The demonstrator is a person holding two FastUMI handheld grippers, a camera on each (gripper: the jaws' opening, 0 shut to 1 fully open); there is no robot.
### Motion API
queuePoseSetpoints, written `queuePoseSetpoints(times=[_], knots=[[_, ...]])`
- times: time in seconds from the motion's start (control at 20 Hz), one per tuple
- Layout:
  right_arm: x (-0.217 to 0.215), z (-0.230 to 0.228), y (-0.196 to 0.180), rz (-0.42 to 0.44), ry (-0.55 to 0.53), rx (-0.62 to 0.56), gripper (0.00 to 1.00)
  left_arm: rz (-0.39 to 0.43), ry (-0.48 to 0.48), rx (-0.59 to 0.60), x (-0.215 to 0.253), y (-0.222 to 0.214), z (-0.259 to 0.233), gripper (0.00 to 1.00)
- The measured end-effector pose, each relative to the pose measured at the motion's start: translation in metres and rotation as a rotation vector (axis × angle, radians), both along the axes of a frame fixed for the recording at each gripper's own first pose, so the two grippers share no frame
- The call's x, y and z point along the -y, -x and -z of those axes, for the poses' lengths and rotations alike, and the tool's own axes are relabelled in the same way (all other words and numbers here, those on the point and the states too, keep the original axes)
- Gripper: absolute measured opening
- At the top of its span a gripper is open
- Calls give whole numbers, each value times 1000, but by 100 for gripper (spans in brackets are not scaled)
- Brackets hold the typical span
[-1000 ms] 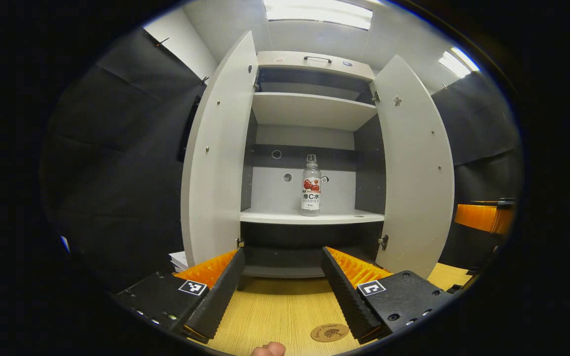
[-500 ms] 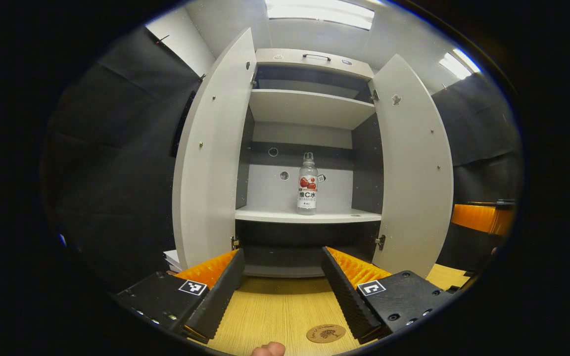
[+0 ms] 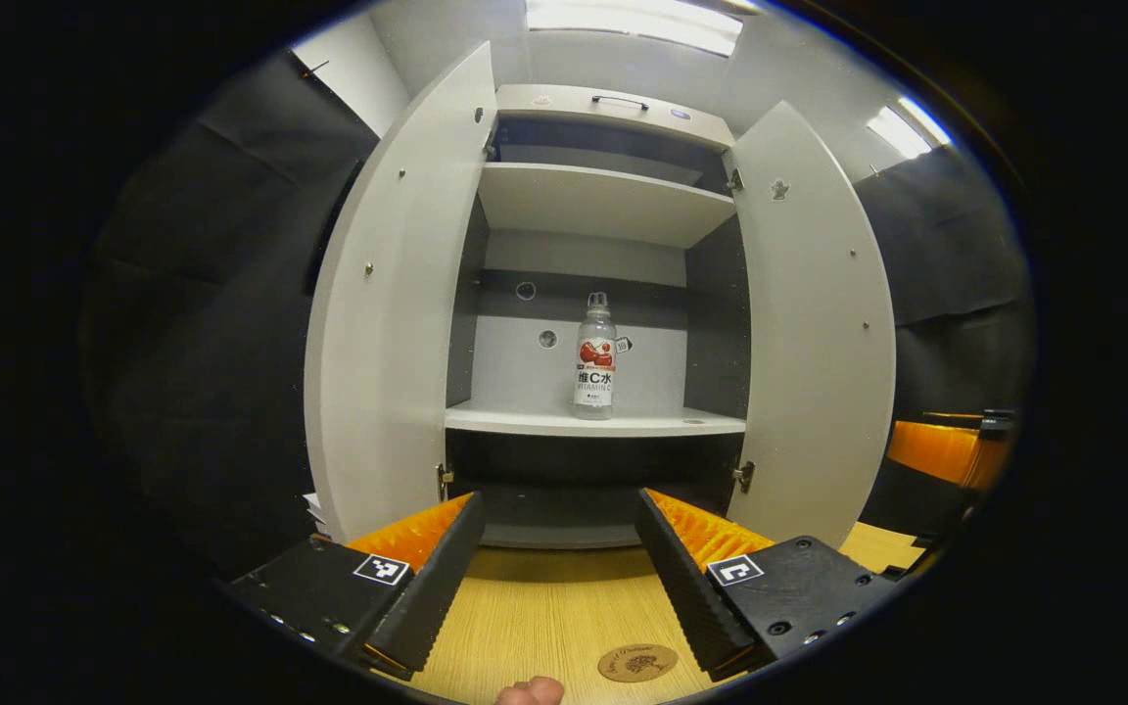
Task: Grasp the bottle in the cabinet with the left hand and place it on the coaster, then close the right door with the right hand and the left door with the left hand.
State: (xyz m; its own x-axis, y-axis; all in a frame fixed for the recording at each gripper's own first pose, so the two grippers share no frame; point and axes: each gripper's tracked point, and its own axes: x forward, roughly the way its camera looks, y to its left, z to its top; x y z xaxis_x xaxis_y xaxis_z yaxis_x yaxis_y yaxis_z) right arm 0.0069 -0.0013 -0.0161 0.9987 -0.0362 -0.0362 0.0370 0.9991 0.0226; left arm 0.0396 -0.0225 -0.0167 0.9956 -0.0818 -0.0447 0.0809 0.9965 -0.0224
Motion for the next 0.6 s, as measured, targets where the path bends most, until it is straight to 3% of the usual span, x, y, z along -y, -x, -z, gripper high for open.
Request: queuePoseSetpoints(times=[0.6], knots=[[1,3,-19,12,-15,-20,84,67,38,9,18,-65,-8,94]])
